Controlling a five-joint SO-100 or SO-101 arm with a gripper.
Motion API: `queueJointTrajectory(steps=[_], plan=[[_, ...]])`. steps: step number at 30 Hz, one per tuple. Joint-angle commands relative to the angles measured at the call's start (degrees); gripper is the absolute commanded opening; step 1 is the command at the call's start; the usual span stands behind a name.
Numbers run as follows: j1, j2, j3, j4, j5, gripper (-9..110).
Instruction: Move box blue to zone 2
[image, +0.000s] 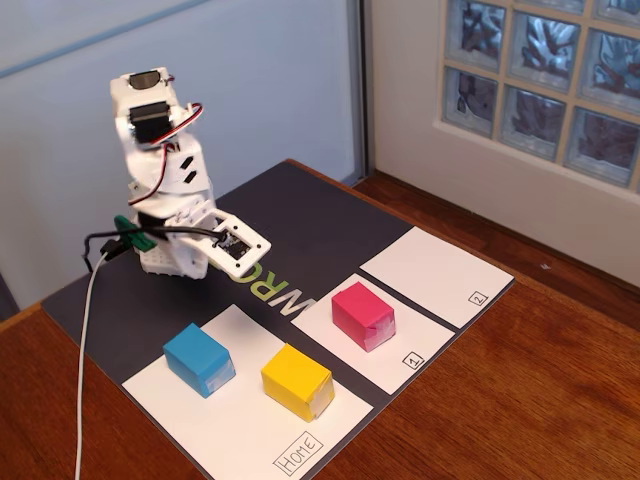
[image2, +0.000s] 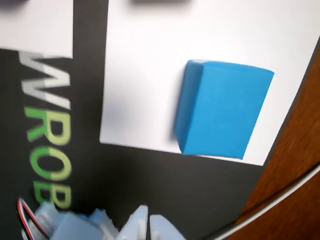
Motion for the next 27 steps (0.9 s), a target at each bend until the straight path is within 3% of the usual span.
queueJointTrajectory(steps=[1,15,23,27], plan=[[3.43,-1.23,-2.55,-0.79,-3.43,0],[4.57,-9.84,-2.72,-12.04,-5.80,0],[4.92,-17.05,-7.56,-12.48,-7.12,0],[4.48,-18.54,-8.26,-12.57,-7.29,11]])
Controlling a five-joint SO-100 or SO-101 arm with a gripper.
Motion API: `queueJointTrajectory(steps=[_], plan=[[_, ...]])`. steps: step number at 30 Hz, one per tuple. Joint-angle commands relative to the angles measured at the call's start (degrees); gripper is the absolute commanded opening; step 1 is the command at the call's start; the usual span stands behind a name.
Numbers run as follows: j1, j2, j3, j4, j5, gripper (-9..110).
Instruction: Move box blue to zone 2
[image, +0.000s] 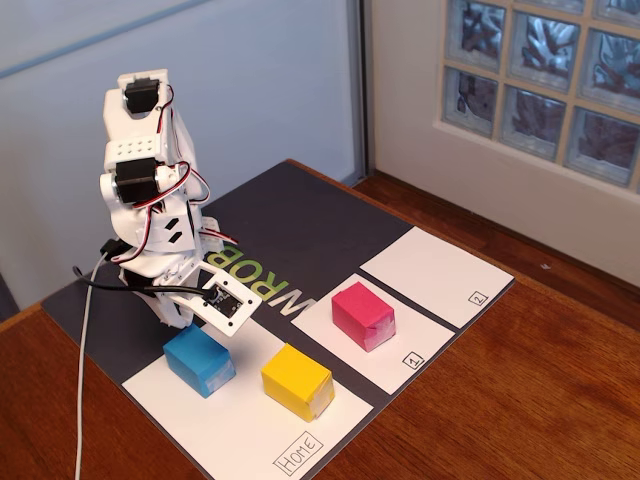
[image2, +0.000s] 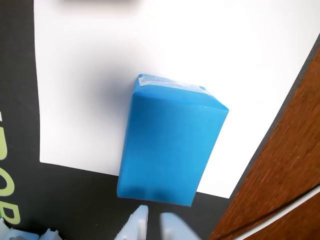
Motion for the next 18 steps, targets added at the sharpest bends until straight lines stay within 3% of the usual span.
queueJointTrajectory(steps=[1,8,12,18], plan=[[-0.35,0.00,-2.64,-0.70,-0.44,14],[-2.90,0.35,-2.64,0.00,-0.09,47],[-4.75,0.53,-1.93,0.26,1.49,54],[-7.21,-0.44,0.26,0.00,5.89,56]])
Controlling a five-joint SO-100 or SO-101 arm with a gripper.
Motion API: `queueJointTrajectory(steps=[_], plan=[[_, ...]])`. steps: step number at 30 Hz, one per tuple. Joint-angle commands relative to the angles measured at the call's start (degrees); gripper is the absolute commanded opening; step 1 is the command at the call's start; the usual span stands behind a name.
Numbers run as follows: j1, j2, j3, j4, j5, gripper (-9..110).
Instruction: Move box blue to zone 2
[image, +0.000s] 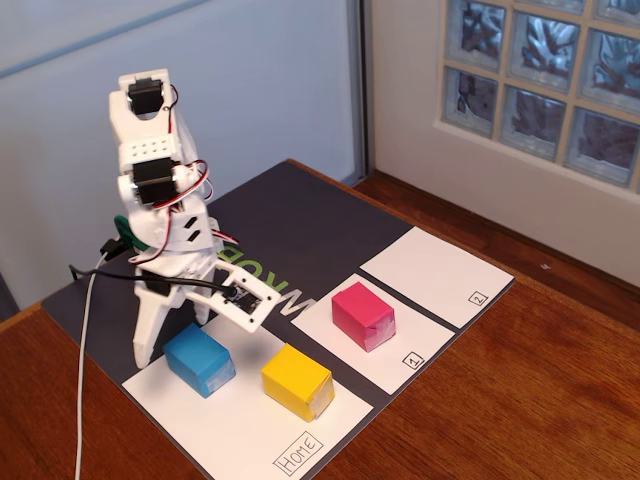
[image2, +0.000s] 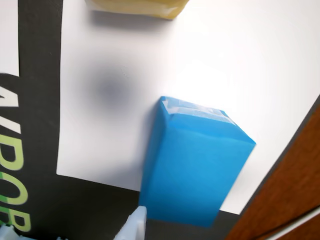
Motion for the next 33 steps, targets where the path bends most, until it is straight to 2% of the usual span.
queueJointTrajectory(steps=[1,19,30,33], plan=[[-1.58,0.18,1.05,-0.35,3.25,57],[-5.19,-3.69,10.90,-14.06,10.20,57],[-3.52,-2.72,16.70,-15.91,8.00,57],[-3.25,-1.76,17.93,-16.96,7.82,53]])
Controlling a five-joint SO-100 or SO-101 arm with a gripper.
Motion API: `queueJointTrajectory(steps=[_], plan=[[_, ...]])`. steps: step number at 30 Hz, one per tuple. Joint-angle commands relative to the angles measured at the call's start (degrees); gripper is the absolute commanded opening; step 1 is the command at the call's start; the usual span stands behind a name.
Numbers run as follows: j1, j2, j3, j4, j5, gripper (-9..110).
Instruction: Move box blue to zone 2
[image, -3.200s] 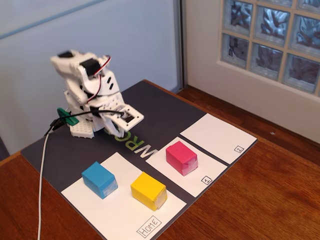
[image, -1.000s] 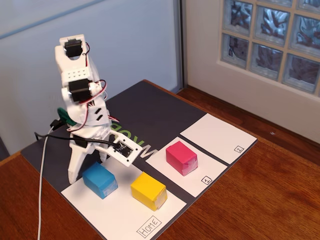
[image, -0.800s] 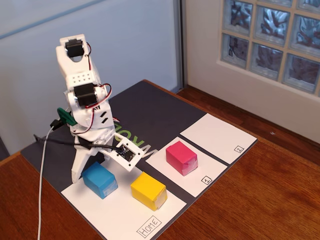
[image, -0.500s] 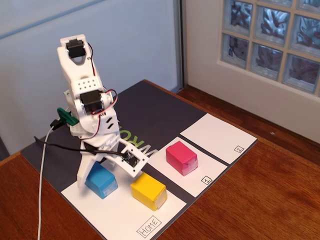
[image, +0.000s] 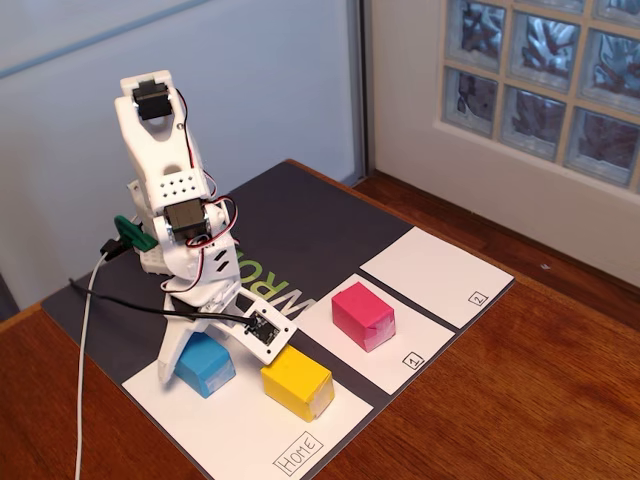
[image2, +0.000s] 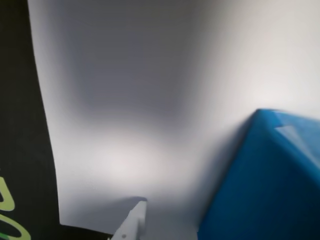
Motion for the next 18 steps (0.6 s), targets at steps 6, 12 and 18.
queueJointTrajectory(steps=[6,12,18], plan=[[0.70,3.96,0.09,-1.76,-1.32,26],[1.76,5.54,0.00,-1.85,-2.81,3],[2.11,7.73,-1.85,0.00,-4.13,0]])
